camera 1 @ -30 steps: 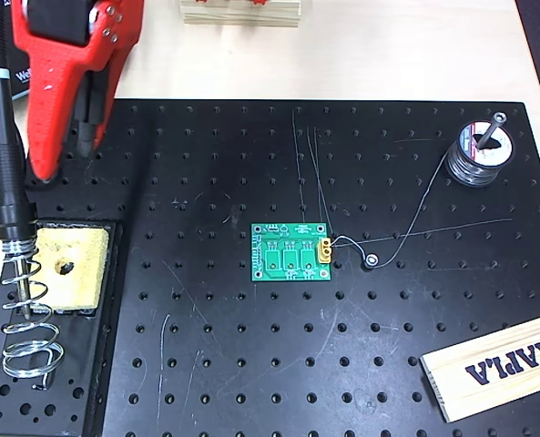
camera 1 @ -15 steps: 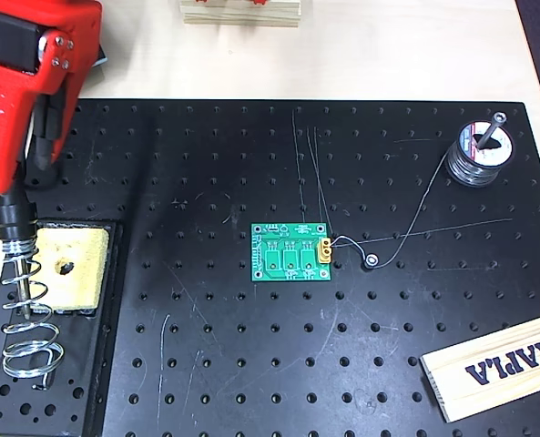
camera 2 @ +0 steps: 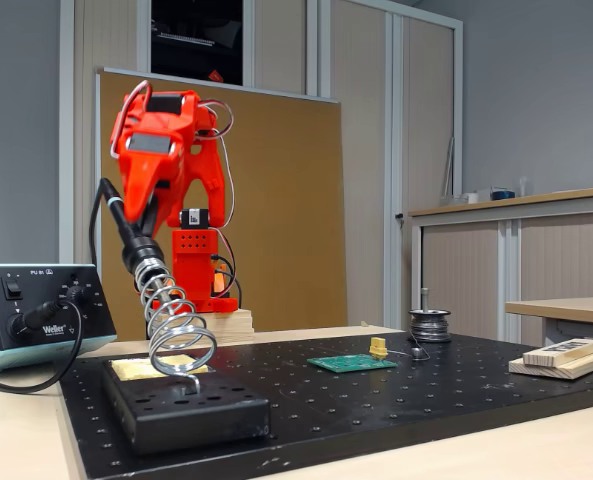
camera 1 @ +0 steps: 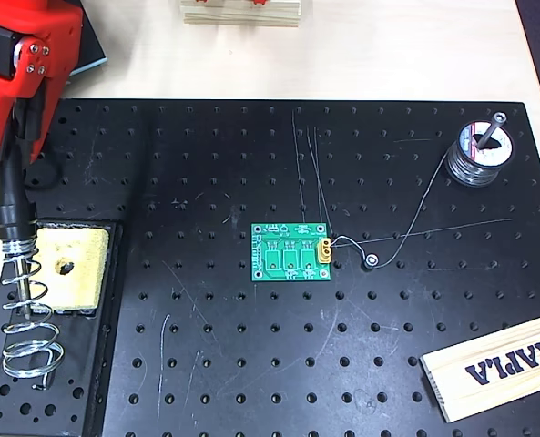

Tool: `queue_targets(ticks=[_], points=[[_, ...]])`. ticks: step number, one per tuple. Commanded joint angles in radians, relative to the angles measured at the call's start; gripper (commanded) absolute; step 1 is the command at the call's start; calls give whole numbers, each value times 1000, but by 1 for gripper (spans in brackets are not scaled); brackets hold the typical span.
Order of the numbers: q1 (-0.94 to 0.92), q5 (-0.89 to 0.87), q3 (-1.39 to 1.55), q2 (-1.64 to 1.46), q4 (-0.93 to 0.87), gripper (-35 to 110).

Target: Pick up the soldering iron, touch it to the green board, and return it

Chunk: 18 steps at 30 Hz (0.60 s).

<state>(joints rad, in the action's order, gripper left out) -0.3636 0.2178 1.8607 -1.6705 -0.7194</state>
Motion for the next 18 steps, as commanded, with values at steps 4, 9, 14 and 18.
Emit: queue_targets(ticks=[4,9,14,18], points=[[-17,18,-32,17,26,15],[-17,17,-51,48,46,9],[-18,6,-69,67,58,0],[-15,9,-74,69,58,0]])
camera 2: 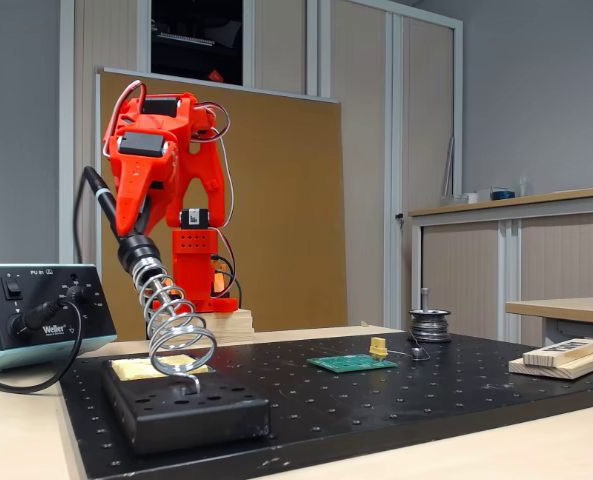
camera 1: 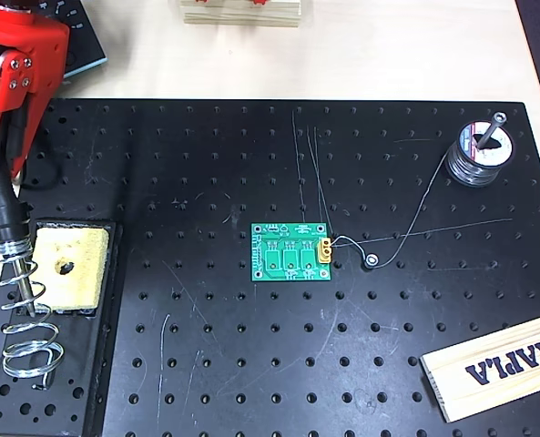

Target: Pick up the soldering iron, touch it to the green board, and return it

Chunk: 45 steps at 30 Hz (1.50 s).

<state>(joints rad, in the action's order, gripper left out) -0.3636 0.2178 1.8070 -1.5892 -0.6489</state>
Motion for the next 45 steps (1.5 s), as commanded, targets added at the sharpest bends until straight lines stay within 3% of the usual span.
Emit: queue_targets(ticks=[1,13,29,45], points=[[-15,8,-20,-15,-14,0],[-72,-23,133,-225,-43,0],[-245,-2,373,-687,-235,0],[26,-155,494,-802,-319,0]])
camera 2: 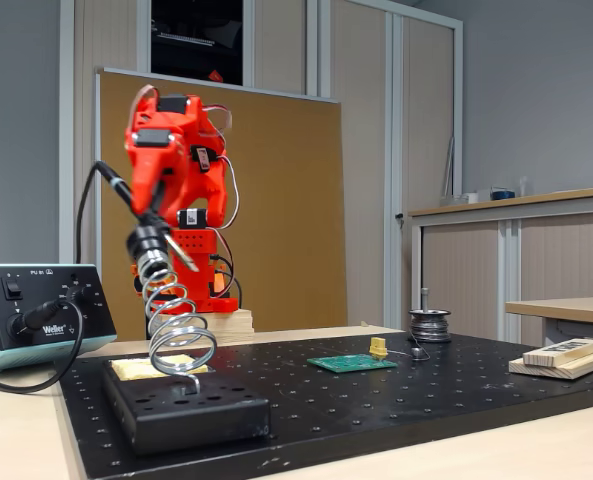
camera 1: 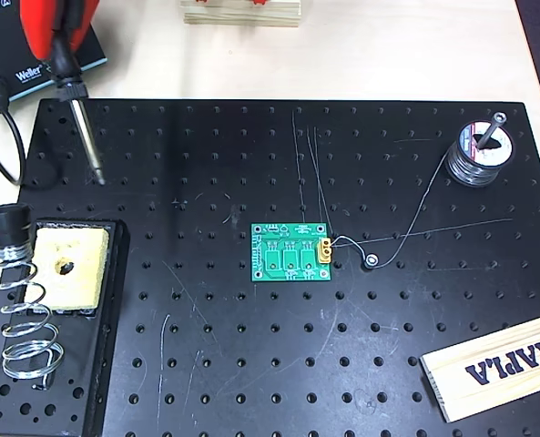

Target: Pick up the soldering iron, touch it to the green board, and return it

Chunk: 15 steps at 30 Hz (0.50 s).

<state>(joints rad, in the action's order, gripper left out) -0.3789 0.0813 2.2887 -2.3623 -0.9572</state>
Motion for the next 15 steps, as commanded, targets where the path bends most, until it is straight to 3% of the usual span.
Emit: queue_targets(ticks=[1,15], points=[[67,-32,12,-20,-6,0],[402,-238,55,115,66,0]])
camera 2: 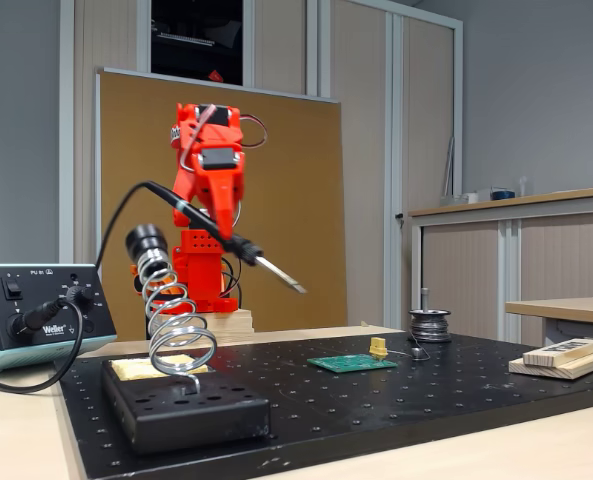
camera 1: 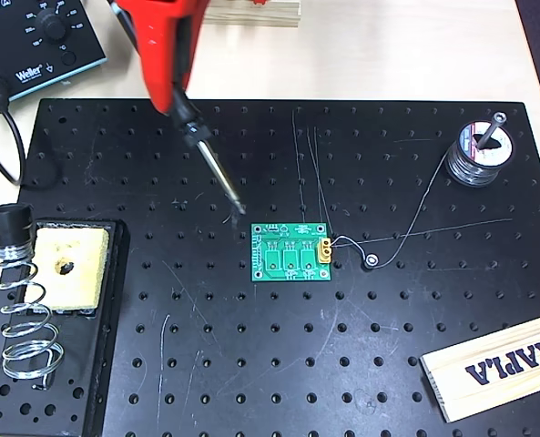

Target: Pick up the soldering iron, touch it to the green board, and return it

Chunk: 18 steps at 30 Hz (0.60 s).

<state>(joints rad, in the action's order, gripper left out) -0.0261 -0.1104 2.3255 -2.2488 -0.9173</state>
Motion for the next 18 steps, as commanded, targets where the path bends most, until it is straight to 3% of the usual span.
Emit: queue_targets(ticks=[1,18], points=[[66,-60,34,8,43,0],[175,-199,219,-35,124,0]])
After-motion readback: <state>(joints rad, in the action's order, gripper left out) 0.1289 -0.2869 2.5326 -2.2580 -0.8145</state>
